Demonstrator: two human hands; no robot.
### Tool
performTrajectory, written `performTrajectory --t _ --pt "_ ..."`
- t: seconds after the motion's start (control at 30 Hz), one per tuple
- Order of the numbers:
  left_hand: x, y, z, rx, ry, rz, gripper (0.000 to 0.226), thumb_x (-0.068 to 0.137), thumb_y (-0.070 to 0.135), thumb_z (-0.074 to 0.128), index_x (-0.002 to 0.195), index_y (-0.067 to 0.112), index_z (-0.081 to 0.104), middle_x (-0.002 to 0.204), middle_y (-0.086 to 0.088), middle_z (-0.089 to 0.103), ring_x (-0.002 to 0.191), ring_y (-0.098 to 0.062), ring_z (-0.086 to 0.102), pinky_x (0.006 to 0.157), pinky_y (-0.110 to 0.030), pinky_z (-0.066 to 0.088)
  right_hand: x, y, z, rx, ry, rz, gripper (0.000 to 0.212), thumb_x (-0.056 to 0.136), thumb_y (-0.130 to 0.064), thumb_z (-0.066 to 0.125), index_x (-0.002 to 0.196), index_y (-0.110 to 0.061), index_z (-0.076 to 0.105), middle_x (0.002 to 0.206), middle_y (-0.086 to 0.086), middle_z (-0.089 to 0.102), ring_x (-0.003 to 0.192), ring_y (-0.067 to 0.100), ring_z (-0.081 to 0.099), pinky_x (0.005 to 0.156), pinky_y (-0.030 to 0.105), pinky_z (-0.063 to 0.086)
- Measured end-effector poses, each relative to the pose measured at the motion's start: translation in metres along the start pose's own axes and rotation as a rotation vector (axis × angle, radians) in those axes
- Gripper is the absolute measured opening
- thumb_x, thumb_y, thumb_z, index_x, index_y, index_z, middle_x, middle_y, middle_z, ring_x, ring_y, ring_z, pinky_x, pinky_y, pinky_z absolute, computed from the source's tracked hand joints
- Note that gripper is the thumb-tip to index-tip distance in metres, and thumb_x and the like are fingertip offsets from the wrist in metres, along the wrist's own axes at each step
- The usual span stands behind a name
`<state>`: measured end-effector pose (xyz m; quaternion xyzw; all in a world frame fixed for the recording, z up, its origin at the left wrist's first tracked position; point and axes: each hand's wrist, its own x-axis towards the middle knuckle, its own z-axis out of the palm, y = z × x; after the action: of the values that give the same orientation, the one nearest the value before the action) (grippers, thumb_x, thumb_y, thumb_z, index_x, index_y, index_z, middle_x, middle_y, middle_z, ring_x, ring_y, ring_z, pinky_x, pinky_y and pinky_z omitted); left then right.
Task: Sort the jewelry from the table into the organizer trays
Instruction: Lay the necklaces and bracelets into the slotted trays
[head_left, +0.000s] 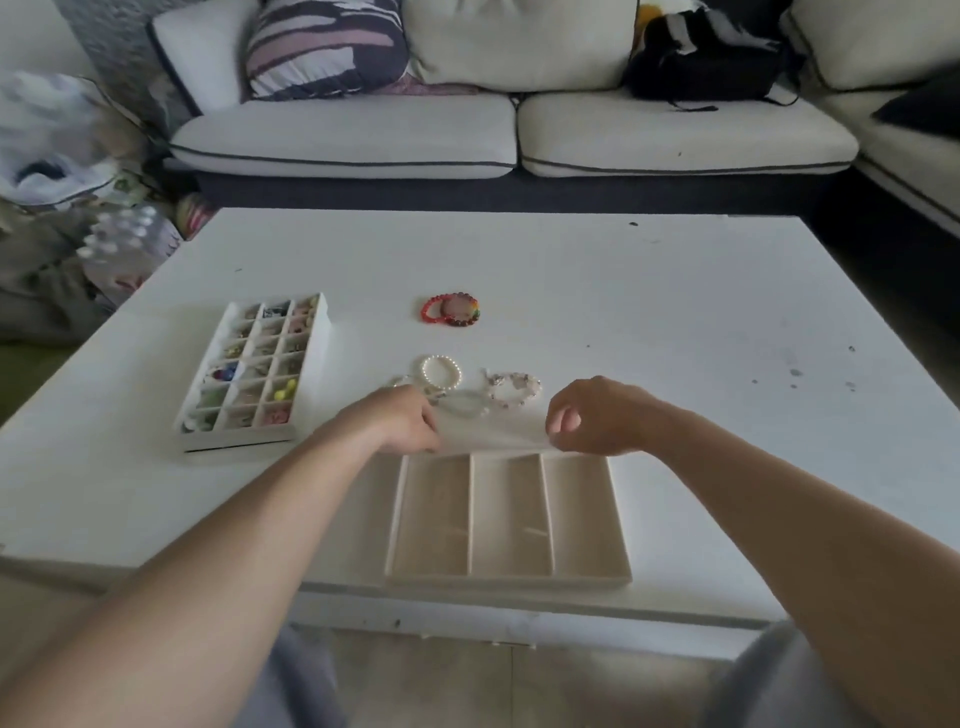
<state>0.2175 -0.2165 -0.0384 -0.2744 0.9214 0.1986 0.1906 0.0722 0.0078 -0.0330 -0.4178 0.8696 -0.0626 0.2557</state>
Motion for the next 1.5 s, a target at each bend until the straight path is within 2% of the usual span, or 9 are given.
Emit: performTrajectory --t 0.2,0.33,0.53,0.77,0.9,1.03,1.17,1.3,1.5 --pt "0.018 0.006 -0.019 -0.136 0.139 -0.005 0.015 0.081 0.034 0.062 0.071 0.022 0.062 0.073 0.0 0.058 0.067 -0.023 0.049 0.064 -0.03 0.036 0.04 -0.009 -0.001 0.034 0.165 -0.037 0.015 0.093 -0.038 0.063 0.108 -0.038 0.067 0.096 -0.014 0.063 0.093 0.016 0.061 0.078 0.033 0.051" --pt "0.023 0.019 -0.018 -0.162 0.129 0.026 0.005 0.079 0.033 0.058 0.074 0.03 0.059 0.079 0.004 0.06 0.072 -0.024 0.051 0.068 -0.031 0.041 0.062 -0.022 0.015 -0.077 0.143 -0.015 0.023 0.091 -0.05 0.066 0.109 -0.036 0.062 0.1 -0.013 0.052 0.094 0.016 0.057 0.071 0.03 0.042" --pt "0.019 0.028 -0.021 -0.196 0.138 0.079 0.013 0.088 0.033 0.062 0.09 0.024 0.071 0.096 0.007 0.07 0.096 -0.021 0.065 0.089 -0.036 0.055 0.069 -0.029 0.014 -0.032 0.19 0.015 0.013 0.101 -0.033 0.057 0.106 -0.026 0.065 0.108 -0.004 0.055 0.101 0.021 0.06 0.075 0.033 0.046" --pt "0.012 0.033 -0.027 -0.652 0.218 0.162 0.038 0.093 0.009 0.055 0.127 0.024 0.062 0.117 0.007 0.067 0.105 -0.015 0.063 0.082 -0.028 0.049 0.043 -0.046 -0.023 0.873 0.196 -0.058 0.018 0.104 -0.02 0.052 0.093 -0.013 0.064 0.086 0.0 0.071 0.078 0.015 0.066 0.076 0.03 0.048" --pt "-0.004 0.038 -0.033 -1.134 0.047 0.147 0.022 0.097 0.018 0.051 0.107 0.019 0.071 0.096 0.001 0.077 0.09 -0.015 0.071 0.085 -0.034 0.044 0.025 -0.064 -0.034 1.177 0.144 -0.105 0.021 0.104 -0.02 0.055 0.095 -0.007 0.068 0.079 0.005 0.065 0.067 0.022 0.062 0.068 0.03 0.053" --pt "-0.02 0.036 -0.037 -1.297 -0.127 0.19 0.03 0.103 0.027 0.043 0.093 0.013 0.067 0.081 -0.006 0.07 0.074 -0.02 0.069 0.078 -0.029 0.05 0.014 -0.081 -0.033 1.154 0.14 -0.105 0.032 0.1 -0.022 0.062 0.099 0.01 0.068 0.078 0.015 0.065 0.064 0.025 0.056 0.057 0.029 0.049" --pt "-0.028 0.023 -0.037 -1.244 -0.217 0.165 0.029 0.101 0.036 0.047 0.095 0.014 0.067 0.087 -0.01 0.069 0.085 -0.027 0.068 0.097 -0.038 0.049 0.008 -0.085 -0.035 1.192 0.019 -0.101 0.023 0.096 -0.008 0.063 0.107 0.012 0.068 0.096 0.035 0.066 0.063 0.025 0.055 0.056 0.028 0.046" --pt "-0.034 0.008 -0.037 -1.166 -0.257 0.117 0.019 0.099 0.024 0.054 0.096 0.012 0.069 0.087 -0.009 0.073 0.083 -0.024 0.07 0.097 -0.038 0.049 0.01 -0.081 -0.033 1.184 -0.107 -0.096 0.031 0.087 0.012 0.062 0.117 0.004 0.065 0.097 0.019 0.071 0.065 0.021 0.058 0.064 0.028 0.053" --pt "-0.043 -0.014 -0.028 -1.023 -0.251 0.09 0.012 0.1 0.005 0.056 0.109 0.007 0.065 0.088 -0.009 0.074 0.089 -0.024 0.073 0.091 -0.038 0.058 0.015 -0.085 -0.015 0.87 -0.086 -0.073 0.025 0.086 0.006 0.069 0.109 -0.003 0.068 0.087 0.017 0.07 0.073 0.019 0.066 0.074 0.03 0.061"
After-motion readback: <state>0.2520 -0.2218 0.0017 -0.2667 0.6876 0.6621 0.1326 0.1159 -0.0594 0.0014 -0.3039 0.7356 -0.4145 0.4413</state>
